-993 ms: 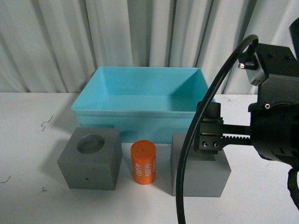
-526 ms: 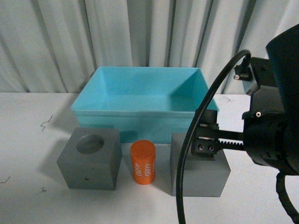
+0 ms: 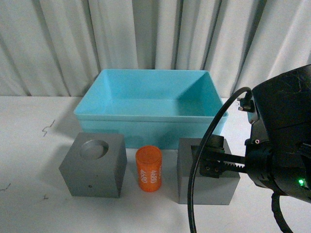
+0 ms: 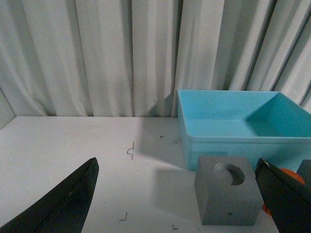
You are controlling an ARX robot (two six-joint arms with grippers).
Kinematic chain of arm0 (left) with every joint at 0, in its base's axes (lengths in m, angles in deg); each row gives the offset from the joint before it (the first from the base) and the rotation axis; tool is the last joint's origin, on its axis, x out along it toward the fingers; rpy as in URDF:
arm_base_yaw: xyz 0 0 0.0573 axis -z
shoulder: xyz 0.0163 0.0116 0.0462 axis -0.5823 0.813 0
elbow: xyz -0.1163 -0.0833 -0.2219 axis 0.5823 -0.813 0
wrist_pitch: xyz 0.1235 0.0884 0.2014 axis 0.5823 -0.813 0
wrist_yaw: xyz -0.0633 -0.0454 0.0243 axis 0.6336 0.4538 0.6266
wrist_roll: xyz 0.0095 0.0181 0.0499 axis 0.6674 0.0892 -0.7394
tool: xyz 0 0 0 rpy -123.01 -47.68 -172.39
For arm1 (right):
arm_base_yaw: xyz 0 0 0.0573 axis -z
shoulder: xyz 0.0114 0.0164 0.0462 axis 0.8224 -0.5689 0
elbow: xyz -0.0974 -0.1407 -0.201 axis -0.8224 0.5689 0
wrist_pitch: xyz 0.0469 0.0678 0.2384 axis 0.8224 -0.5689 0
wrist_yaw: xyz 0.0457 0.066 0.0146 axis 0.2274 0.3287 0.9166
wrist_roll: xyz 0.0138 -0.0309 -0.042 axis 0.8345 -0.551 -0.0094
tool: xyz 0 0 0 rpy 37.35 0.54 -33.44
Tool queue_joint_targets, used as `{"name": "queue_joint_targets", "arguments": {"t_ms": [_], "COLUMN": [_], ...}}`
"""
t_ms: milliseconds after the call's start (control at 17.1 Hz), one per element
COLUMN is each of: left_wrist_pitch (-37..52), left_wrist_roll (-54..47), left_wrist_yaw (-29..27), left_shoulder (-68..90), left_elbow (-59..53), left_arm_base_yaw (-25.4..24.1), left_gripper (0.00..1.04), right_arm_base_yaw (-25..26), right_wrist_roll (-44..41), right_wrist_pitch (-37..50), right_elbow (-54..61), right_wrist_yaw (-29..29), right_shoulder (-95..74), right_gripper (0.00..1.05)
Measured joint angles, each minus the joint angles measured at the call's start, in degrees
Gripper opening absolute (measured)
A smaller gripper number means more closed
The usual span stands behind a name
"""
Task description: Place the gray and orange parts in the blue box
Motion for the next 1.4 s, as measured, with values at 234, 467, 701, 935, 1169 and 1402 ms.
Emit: {"name": "queue_joint_targets", "arguments": {"t_ms": [234, 467, 701, 935, 1169, 1402], "left_wrist_pitch": [-0.02, -0.02, 0.00, -0.02, -0.02, -0.02], "left_wrist_roll": [0.00, 0.00, 0.00, 0.00, 0.00, 0.00], "left_wrist_yaw": [0.00, -0.02, 0.00, 0.00, 0.00, -0.04], "left_shoulder": [0.00, 0.00, 0.00, 0.00, 0.00, 0.00], "left_elbow": [0.00, 0.00, 0.00, 0.00, 0.00, 0.00], "left_arm_base_yaw": [0.00, 0.00, 0.00, 0.00, 0.00, 0.00], "left_gripper": [0.98, 0.98, 0.98, 0.98, 0.98, 0.98], "right_arm_base_yaw": [-0.02, 0.26, 0.39, 3.30, 3.82, 4.07], "right_wrist_roll": [0.46, 1.44, 0.74, -7.39, -10.86, -11.45], "right_wrist_pitch": [0.35, 1.62, -4.31, 0.85, 2.29, 2.45], "right_elbow": [-0.96, 0.61, 5.90, -8.48, -14.27, -17.55], "right_wrist_yaw": [1.27, 2.82, 5.90, 6.32, 4.68, 5.33], "right_shoulder": [-0.68, 0.61, 15.69, 25.24, 20.72, 15.76], "right_gripper": [0.55, 0.20, 0.19, 0.19, 0.19, 0.19]}}
